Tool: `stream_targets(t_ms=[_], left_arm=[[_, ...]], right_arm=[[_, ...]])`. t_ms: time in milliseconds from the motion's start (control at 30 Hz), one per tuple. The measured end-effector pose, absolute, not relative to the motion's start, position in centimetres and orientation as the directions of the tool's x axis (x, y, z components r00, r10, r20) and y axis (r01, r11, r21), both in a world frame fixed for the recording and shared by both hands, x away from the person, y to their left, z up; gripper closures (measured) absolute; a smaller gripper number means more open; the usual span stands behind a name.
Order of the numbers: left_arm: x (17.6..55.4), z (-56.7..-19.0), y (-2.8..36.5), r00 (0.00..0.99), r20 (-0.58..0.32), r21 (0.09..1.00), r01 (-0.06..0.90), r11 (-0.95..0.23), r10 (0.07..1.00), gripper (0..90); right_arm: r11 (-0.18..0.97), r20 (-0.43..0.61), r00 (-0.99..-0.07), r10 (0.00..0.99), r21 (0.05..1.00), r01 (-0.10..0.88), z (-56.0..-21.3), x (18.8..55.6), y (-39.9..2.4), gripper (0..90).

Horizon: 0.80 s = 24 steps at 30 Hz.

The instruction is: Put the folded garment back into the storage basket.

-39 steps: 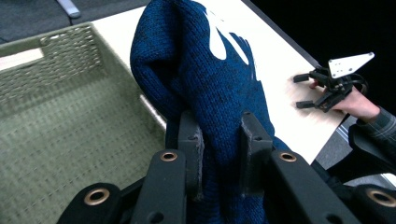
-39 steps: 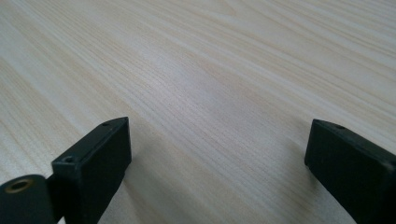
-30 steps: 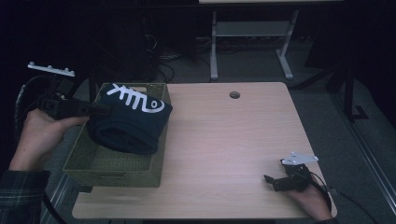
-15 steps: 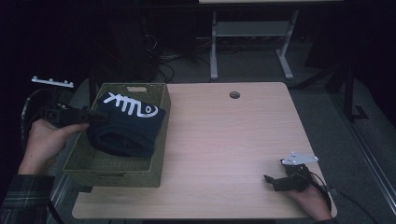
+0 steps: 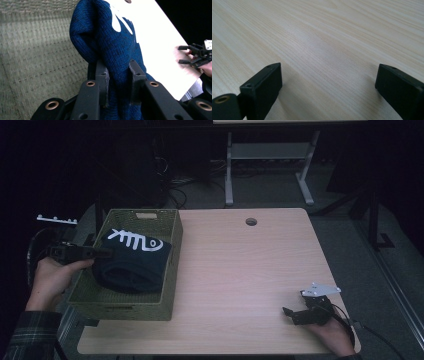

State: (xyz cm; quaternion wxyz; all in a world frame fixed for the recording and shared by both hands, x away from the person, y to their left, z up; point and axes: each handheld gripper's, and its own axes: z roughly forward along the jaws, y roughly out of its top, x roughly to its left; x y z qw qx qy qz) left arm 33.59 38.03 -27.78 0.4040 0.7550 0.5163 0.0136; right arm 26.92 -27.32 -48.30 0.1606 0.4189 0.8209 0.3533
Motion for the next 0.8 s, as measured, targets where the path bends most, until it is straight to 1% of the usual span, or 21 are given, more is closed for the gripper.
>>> stream_targets(t_ms=[367,633,800], left_arm=[[34.9,-31.4,38.9,0.416,-0.424,0.564,0.816,-0.125,0.804,74.8],[36.2,-33.9,39.1,0.397,-0.433,0.527,0.840,-0.131,0.809,74.8],[36.8,-34.9,39.0,0.384,-0.414,0.503,0.852,-0.144,0.825,74.8]], right_arm=[[0.399,0.032,-0.595,0.803,0.712,0.577,-48.3,26.9,-27.3,6.8],[0.399,0.033,-0.594,0.803,0.712,0.578,-48.3,26.9,-27.3,6.8],[0.399,0.032,-0.595,0.803,0.712,0.577,-48.3,26.9,-27.3,6.8]])
